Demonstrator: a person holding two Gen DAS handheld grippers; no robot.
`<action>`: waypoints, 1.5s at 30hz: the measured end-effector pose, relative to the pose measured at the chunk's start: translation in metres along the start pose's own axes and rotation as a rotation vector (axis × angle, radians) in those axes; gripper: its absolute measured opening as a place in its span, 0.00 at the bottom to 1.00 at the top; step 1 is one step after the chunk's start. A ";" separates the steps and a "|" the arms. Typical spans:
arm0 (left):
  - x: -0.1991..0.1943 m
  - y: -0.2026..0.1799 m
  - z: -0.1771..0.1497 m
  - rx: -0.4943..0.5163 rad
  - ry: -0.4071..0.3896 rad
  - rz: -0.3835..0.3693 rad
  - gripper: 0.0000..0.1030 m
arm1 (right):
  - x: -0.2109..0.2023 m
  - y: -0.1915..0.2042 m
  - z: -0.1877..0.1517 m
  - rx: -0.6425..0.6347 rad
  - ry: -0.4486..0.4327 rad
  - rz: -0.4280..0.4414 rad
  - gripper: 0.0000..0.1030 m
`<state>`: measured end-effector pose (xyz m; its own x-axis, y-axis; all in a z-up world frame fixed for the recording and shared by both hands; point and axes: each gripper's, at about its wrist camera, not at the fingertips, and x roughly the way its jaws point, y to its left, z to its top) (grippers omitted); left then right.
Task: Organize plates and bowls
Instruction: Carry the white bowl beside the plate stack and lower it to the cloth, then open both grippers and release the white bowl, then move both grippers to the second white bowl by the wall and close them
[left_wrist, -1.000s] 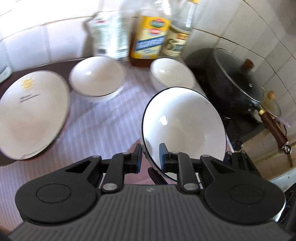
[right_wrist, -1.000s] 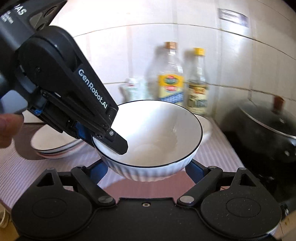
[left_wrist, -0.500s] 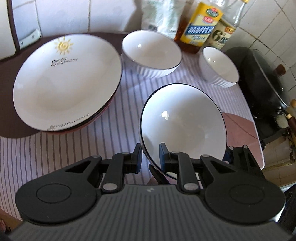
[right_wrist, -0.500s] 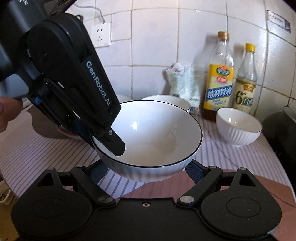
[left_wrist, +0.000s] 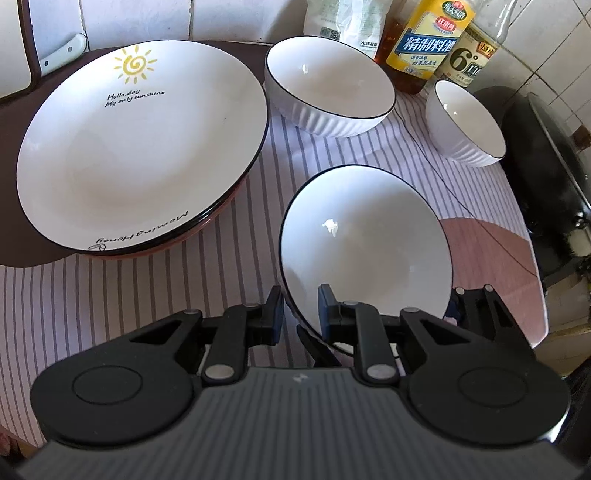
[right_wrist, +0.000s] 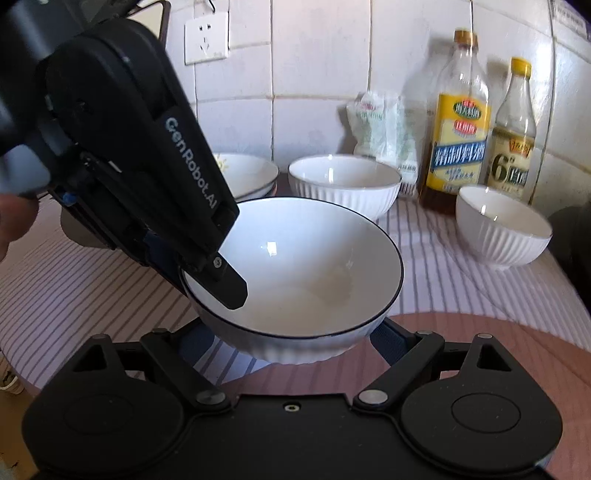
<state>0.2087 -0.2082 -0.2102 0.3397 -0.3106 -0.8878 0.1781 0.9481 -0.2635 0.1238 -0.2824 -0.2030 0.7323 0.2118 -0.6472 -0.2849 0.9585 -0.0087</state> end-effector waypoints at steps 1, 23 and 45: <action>0.000 0.000 0.000 -0.006 -0.005 -0.004 0.18 | 0.002 -0.001 0.002 0.010 0.013 0.009 0.89; -0.054 -0.008 0.009 0.034 0.007 0.014 0.46 | -0.071 -0.012 0.020 0.207 0.060 -0.014 0.91; -0.112 -0.026 0.040 0.199 -0.069 0.050 0.72 | -0.106 -0.062 0.068 0.521 0.085 0.006 0.88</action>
<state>0.2030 -0.2010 -0.0884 0.4142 -0.2740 -0.8680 0.3356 0.9324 -0.1342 0.1058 -0.3516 -0.0822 0.6725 0.2216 -0.7061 0.0723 0.9299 0.3607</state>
